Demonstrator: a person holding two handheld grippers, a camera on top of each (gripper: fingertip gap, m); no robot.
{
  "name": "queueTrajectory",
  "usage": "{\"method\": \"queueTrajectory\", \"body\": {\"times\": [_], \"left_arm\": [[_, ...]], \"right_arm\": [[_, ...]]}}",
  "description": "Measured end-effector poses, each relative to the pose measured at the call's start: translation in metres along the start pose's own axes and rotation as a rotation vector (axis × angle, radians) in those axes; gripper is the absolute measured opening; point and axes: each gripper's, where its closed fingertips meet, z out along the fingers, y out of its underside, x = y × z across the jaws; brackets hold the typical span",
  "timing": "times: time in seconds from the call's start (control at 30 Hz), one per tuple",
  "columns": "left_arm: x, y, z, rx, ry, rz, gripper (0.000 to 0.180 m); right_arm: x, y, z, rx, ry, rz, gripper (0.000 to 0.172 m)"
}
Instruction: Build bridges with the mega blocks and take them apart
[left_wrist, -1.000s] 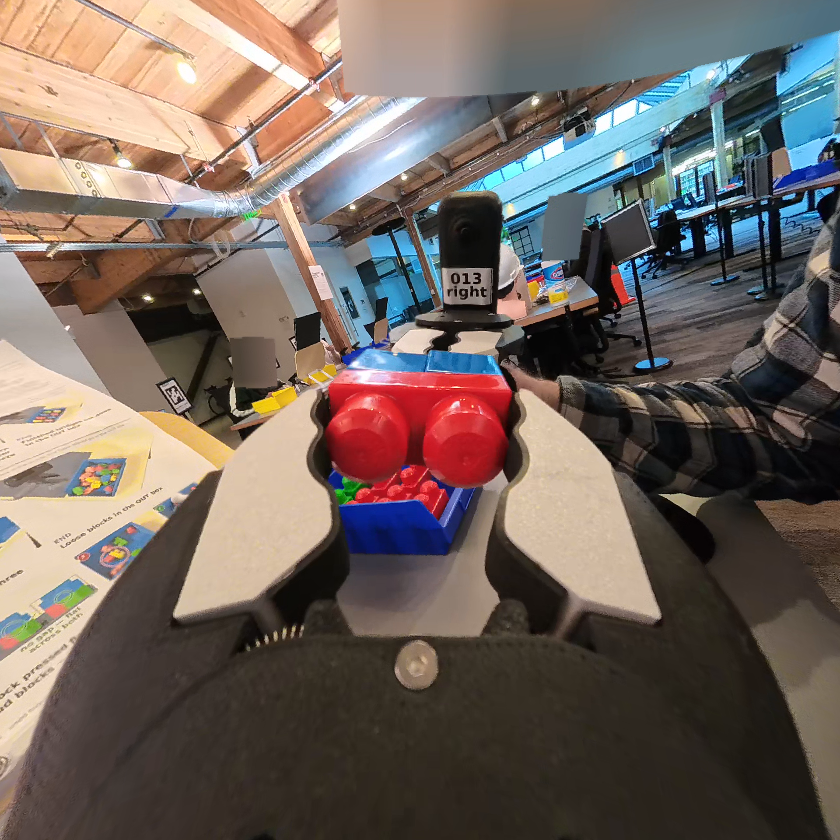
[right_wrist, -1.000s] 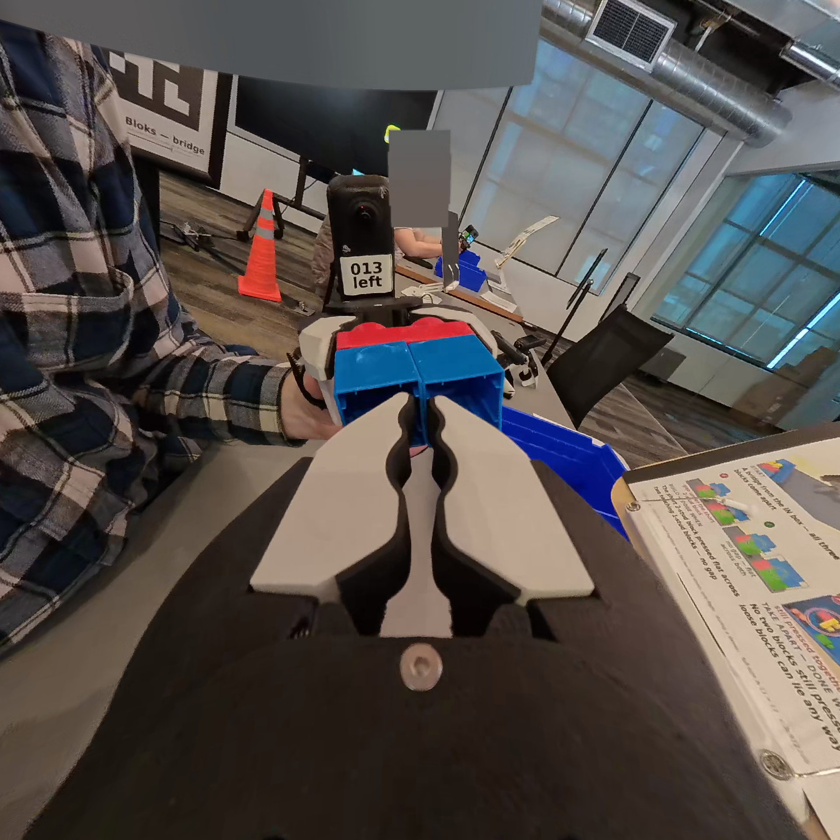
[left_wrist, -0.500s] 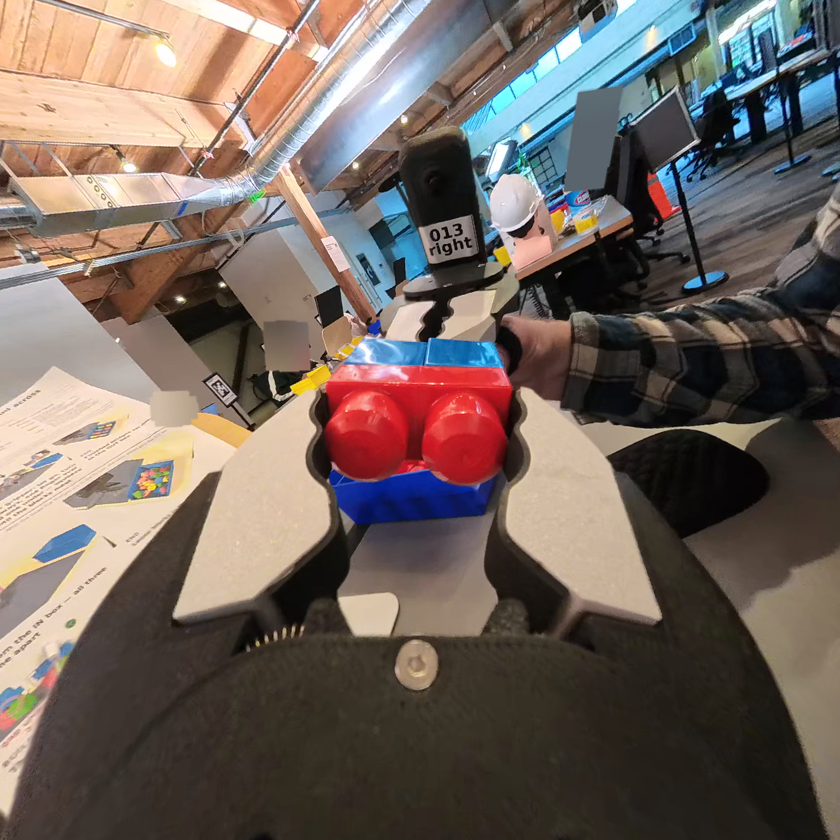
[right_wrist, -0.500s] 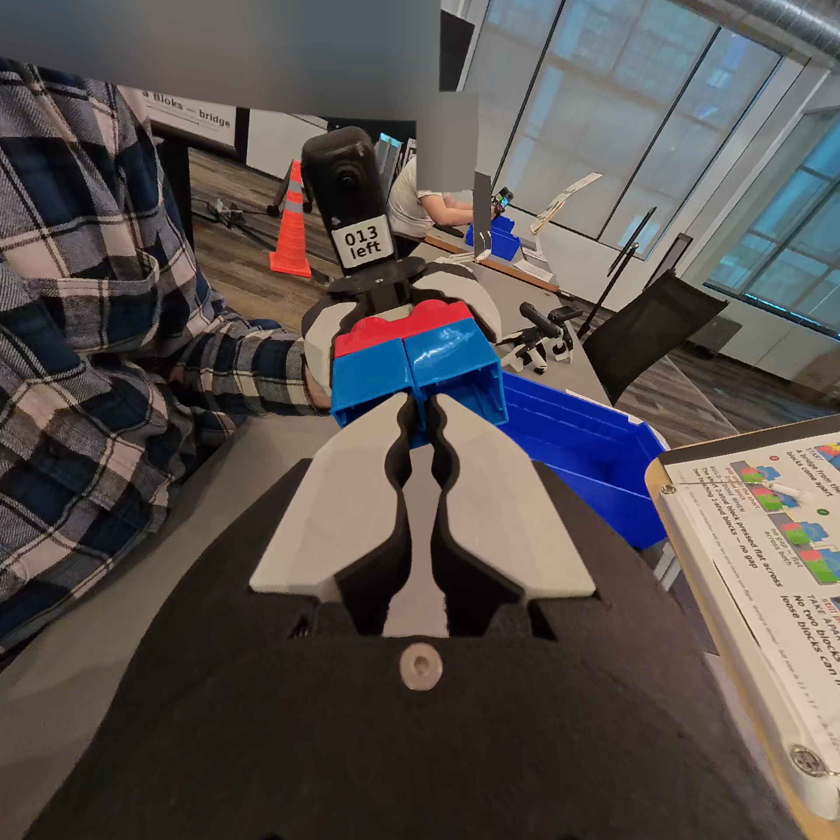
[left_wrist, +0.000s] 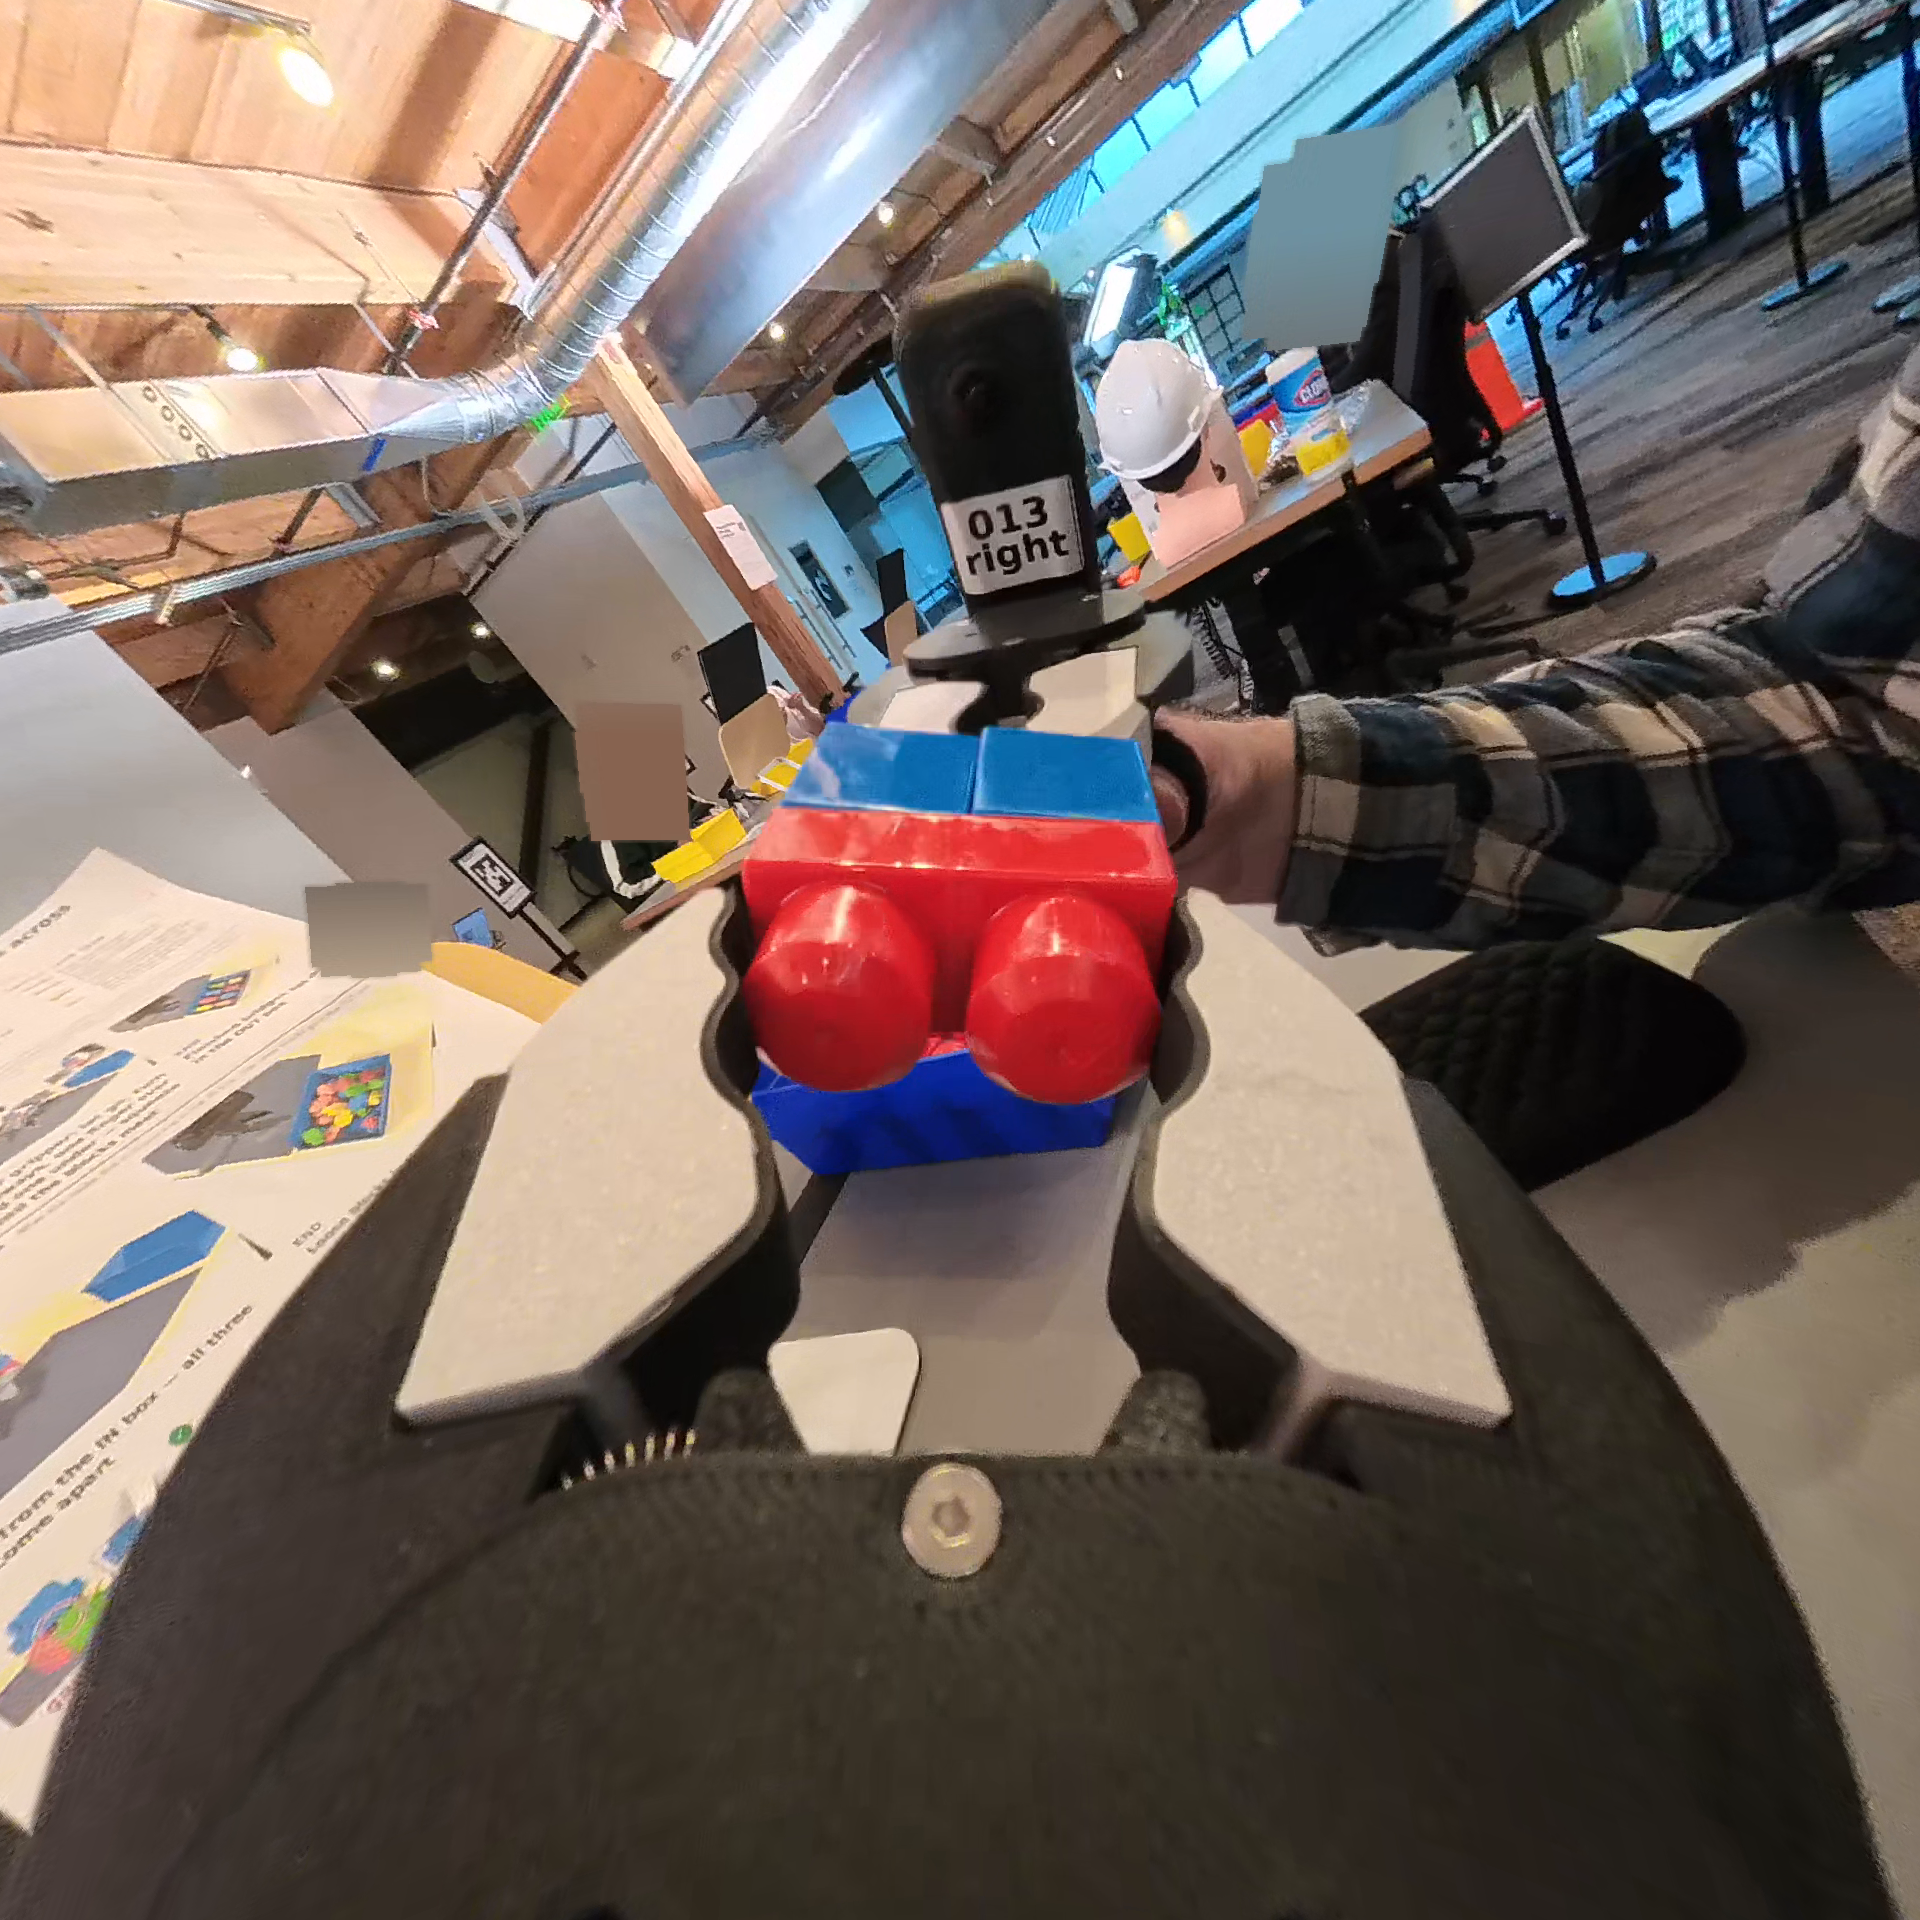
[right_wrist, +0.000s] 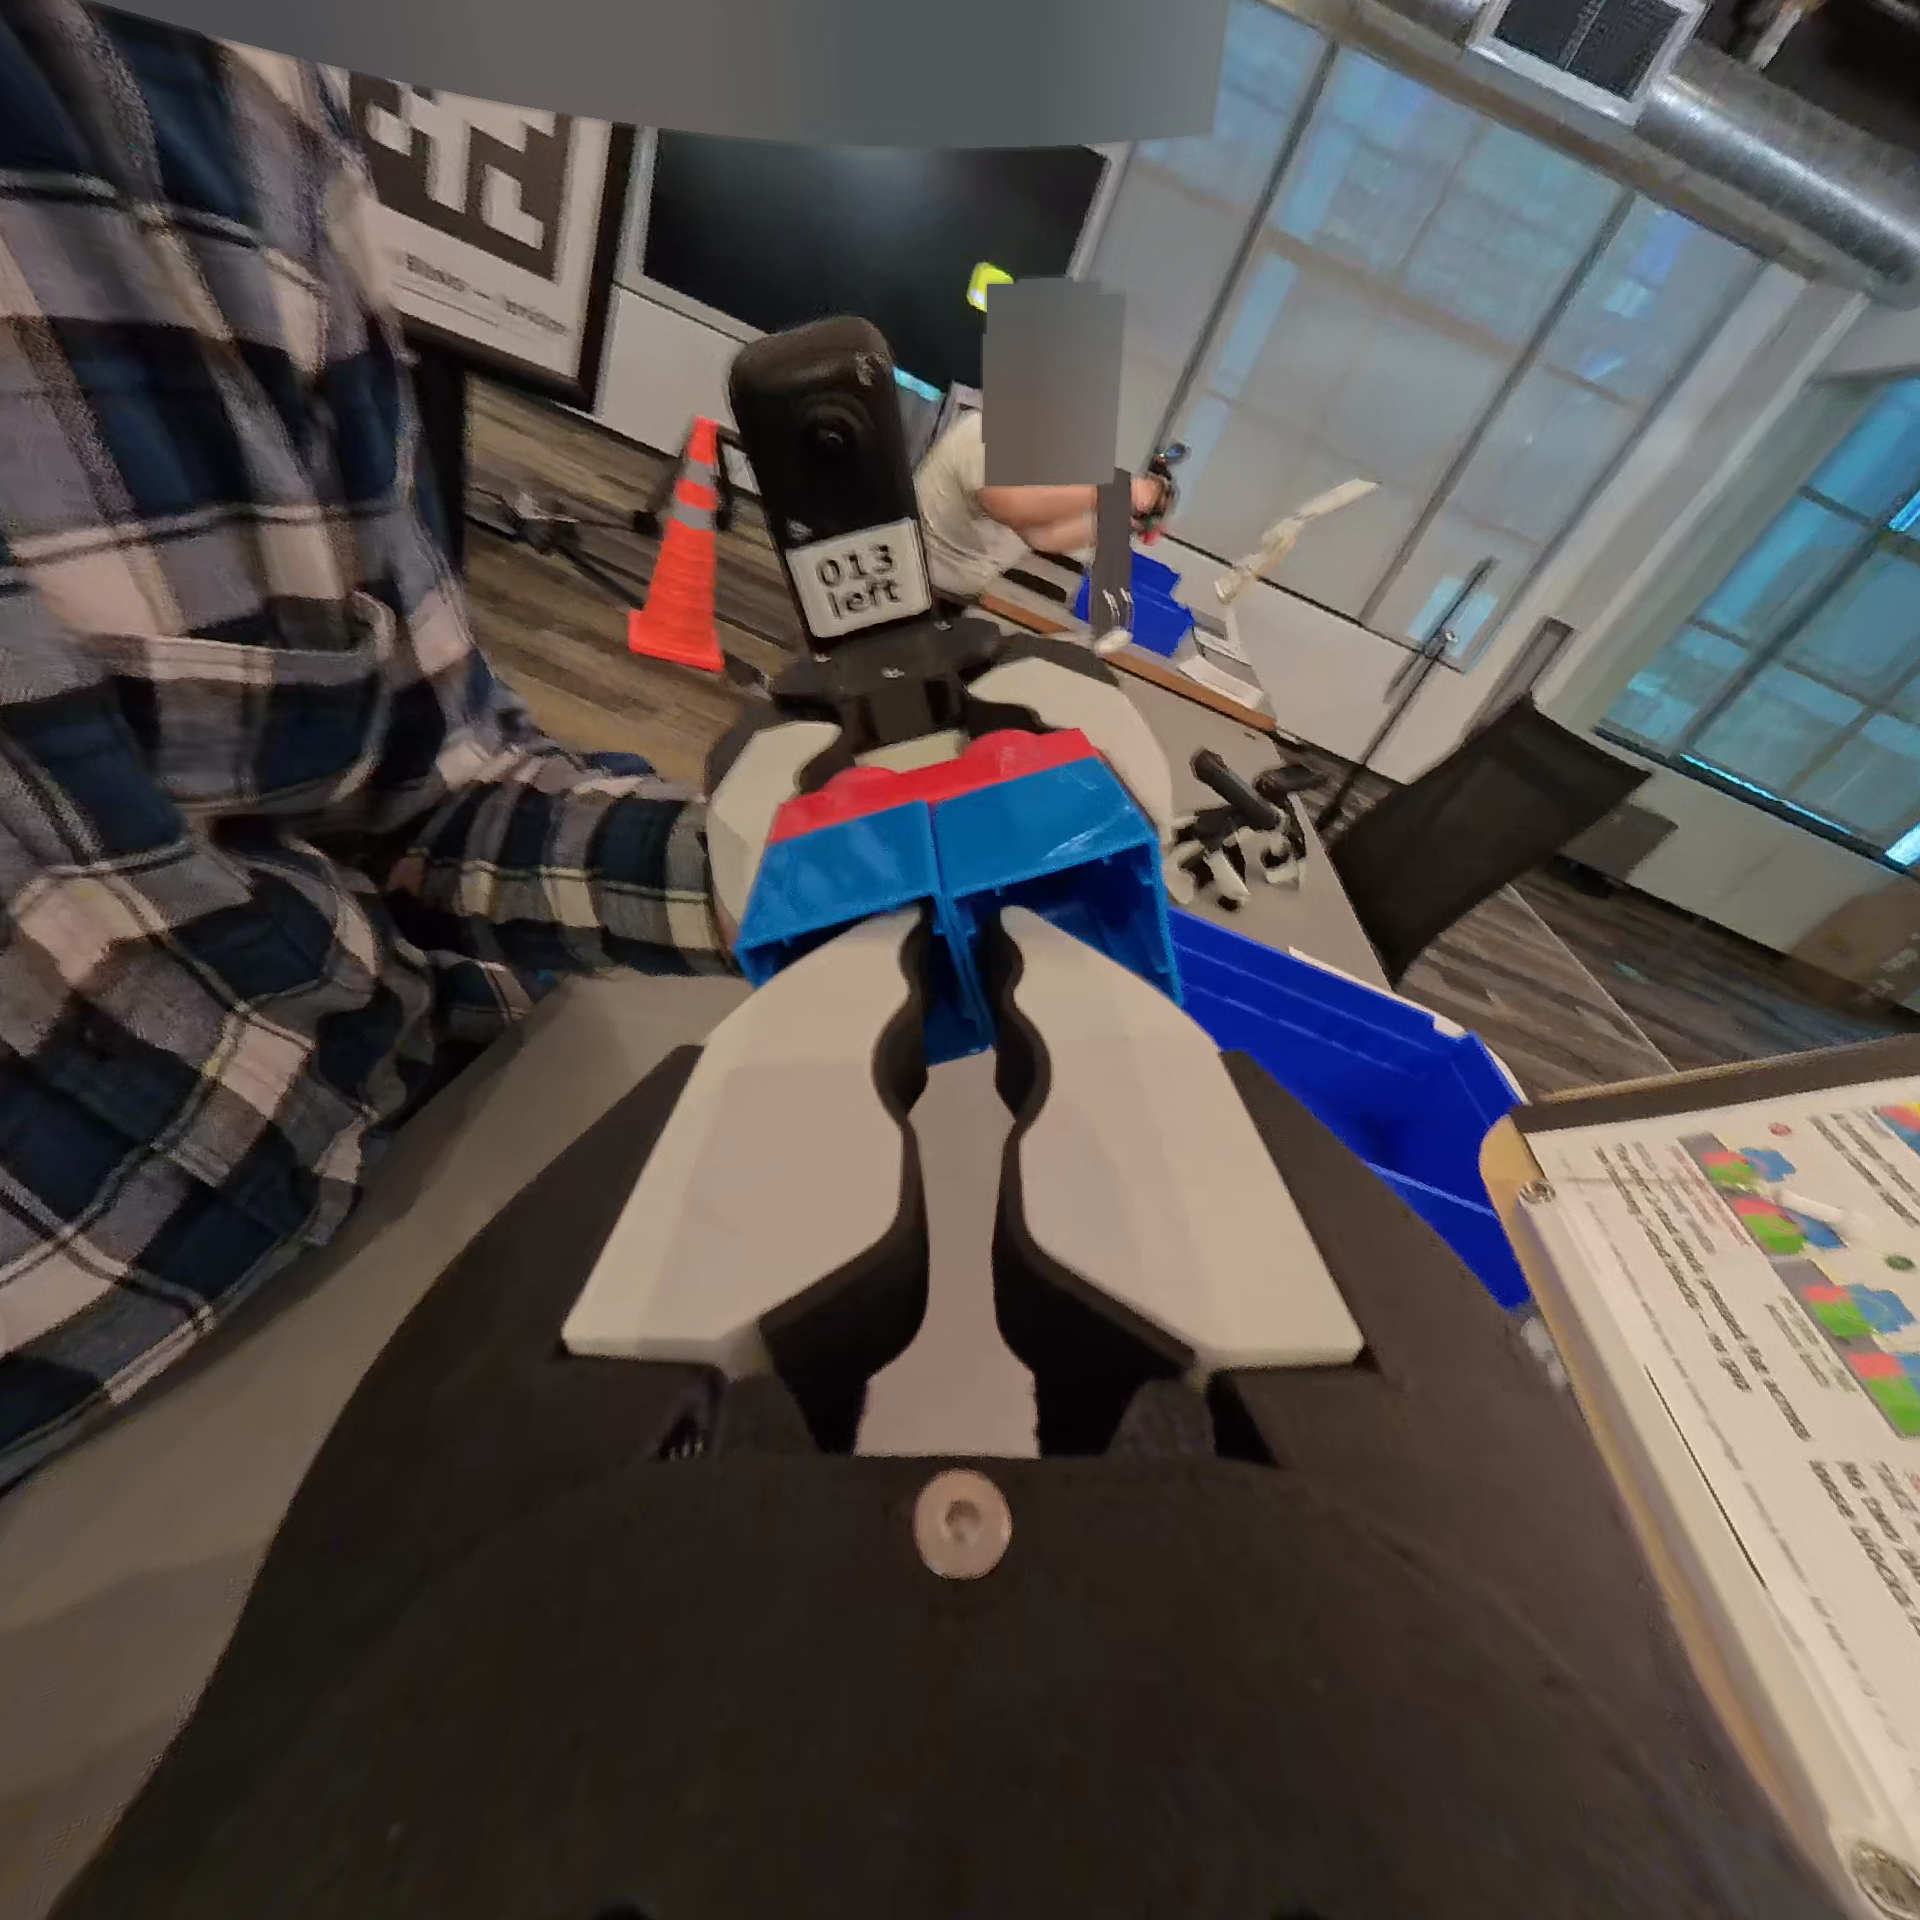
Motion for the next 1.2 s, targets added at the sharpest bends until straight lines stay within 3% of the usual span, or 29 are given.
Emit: {"method": "queueTrajectory", "body": {"times": [0.57, 0.63, 0.77, 0.93, 1.03, 1.07, 1.2], "left_arm": [[0.0, -0.002, -0.001, 0.005, 0.007, -0.019, 0.074], [-0.001, -0.003, -0.002, 0.019, 0.01, -0.041, 0.074], [-0.008, -0.003, -0.008, 0.048, 0.007, -0.092, 0.074], [-0.004, 0.006, -0.01, -0.022, 0.07, -0.075, 0.074], [-0.002, 0.003, -0.006, -0.012, 0.075, -0.086, 0.074], [-0.002, 0.005, -0.005, -0.029, 0.07, -0.073, 0.074], [-0.001, 0.008, -0.007, -0.054, 0.075, -0.064, 0.074]], "right_arm": [[-0.002, -0.003, 0.002, -0.025, -0.002, -0.033, 0.005], [0.0, -0.004, 0.003, -0.044, 0.002, -0.019, 0.023], [0.009, -0.007, -0.013, -0.07, 0.054, -0.047, 0.042], [0.012, 0.006, -0.007, -0.23, 0.11, -0.076, 0.102], [0.003, 0.024, 0.011, -0.342, 0.074, -0.149, 0.091], [0.005, 0.024, 0.014, -0.332, 0.092, -0.152, 0.081], [0.004, 0.023, 0.017, -0.31, 0.089, -0.137, 0.077]]}}
